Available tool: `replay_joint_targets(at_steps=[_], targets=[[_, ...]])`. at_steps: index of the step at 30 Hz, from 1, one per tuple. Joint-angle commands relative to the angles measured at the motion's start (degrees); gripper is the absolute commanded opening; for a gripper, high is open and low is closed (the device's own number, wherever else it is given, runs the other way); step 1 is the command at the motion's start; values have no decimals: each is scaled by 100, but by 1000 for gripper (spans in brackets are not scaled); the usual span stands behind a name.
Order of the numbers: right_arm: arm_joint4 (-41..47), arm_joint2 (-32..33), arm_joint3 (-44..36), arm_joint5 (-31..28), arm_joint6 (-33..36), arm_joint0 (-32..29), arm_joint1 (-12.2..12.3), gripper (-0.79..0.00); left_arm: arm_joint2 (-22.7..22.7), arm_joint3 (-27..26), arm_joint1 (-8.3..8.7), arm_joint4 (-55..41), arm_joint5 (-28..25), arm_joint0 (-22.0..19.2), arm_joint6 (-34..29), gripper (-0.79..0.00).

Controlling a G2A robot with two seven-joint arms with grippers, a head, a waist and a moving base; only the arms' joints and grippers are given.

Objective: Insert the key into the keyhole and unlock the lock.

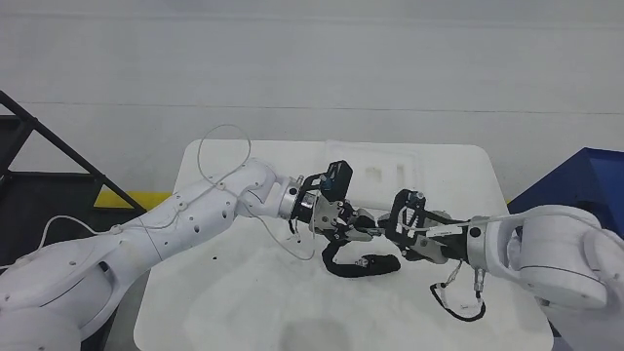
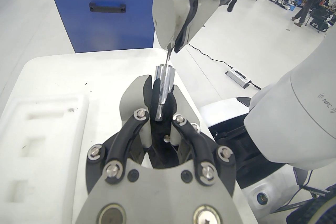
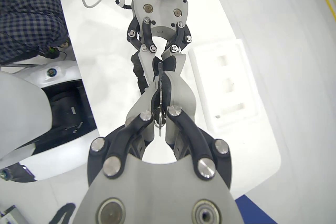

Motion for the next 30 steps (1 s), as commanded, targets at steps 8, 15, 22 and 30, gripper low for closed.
replay_joint_targets(at_steps=[8,15,22,30], targets=[[553,301,178,194,-81,-127,30,0,0,158,-2,251,0,51,-47,-785],[956,589,250,134,-146,-401,72,0,0,707,-44,142,0,224,-620,-785],[1059,712,268,33,-155,-604,101,0,0,1147,-213,66,331,415,-1607,-785],[1070,607,433,-195,-237,-653,101,0,-11,1462,-466,-144,462,516,-2320,-502]])
